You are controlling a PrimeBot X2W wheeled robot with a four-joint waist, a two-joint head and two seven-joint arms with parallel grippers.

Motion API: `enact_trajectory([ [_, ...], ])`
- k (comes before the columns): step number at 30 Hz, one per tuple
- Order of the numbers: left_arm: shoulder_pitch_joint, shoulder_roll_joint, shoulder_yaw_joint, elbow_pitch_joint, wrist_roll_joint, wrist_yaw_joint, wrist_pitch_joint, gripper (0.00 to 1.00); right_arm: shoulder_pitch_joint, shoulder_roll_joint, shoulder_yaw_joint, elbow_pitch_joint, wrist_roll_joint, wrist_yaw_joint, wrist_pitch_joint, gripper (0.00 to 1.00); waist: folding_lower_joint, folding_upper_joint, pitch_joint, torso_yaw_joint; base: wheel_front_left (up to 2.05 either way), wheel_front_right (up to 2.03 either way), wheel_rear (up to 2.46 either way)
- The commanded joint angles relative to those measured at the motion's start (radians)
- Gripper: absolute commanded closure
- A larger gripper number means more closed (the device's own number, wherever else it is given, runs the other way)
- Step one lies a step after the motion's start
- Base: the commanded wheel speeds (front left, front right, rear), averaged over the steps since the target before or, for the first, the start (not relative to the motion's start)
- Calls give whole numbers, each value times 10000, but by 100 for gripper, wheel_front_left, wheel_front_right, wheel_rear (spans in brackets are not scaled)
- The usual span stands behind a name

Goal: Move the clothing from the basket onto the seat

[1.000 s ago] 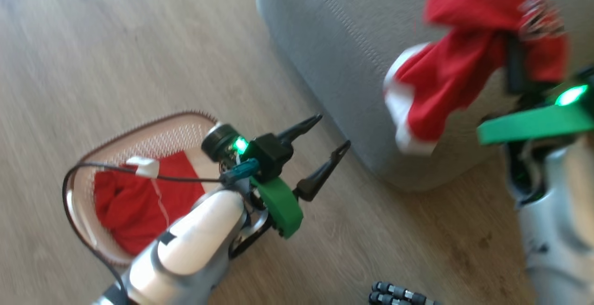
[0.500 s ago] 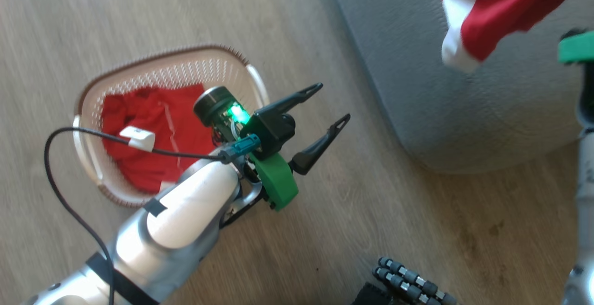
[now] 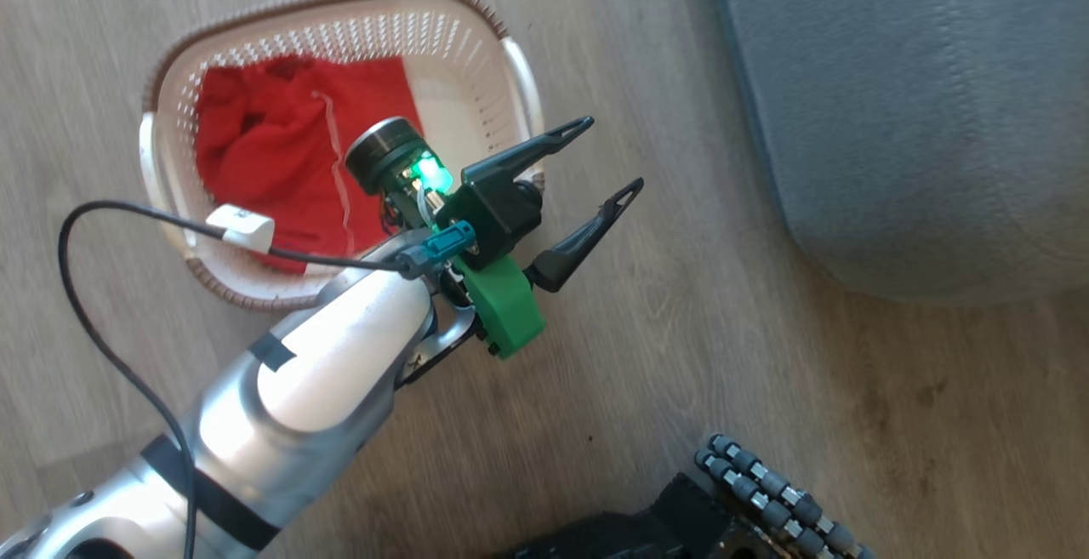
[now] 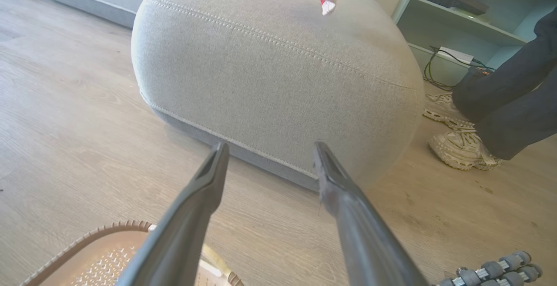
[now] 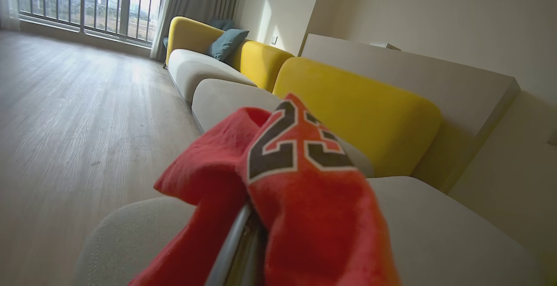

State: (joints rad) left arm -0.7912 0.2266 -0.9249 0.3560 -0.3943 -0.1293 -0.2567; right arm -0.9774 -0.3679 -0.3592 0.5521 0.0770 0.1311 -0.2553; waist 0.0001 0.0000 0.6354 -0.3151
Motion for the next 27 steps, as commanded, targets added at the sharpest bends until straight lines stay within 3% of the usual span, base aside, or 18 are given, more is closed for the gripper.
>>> enact_trajectory([
  [1,-243,136,202,-375,85,-13,-51,0,-408,-542,-299,67,-178,-4,-65,100,-1,0,316,237,0,0,0],
  [10,-371,222,76,-498,199,-13,-51,0,-1951,-1620,-2330,2096,-1633,-4,-62,100,-1,0,1059,702,0,0,0],
  [16,-407,174,97,-531,244,-13,-51,0,-2410,-1637,-3725,3124,-2464,-4,302,100,-1,0,1396,934,0,0,0],
  [22,-392,184,167,-494,282,-13,-51,0,-2482,-1174,-3965,4399,-2748,-4,143,100,-1,0,1531,971,0,0,0],
  [23,-388,189,178,-482,278,-13,-51,0,-2448,-1093,-3910,4577,-2731,-4,89,87,-1,0,1508,970,0,0,0],
  [25,-384,183,209,-449,269,-13,-51,0,-2351,-1000,-3802,4856,-2642,-4,4,0,-1,0,1432,966,0,0,0],
  [27,-366,147,271,-426,266,-13,-51,0,-2168,-981,-3546,5088,-2530,-4,-42,0,-1,0,1284,971,0,0,0],
])
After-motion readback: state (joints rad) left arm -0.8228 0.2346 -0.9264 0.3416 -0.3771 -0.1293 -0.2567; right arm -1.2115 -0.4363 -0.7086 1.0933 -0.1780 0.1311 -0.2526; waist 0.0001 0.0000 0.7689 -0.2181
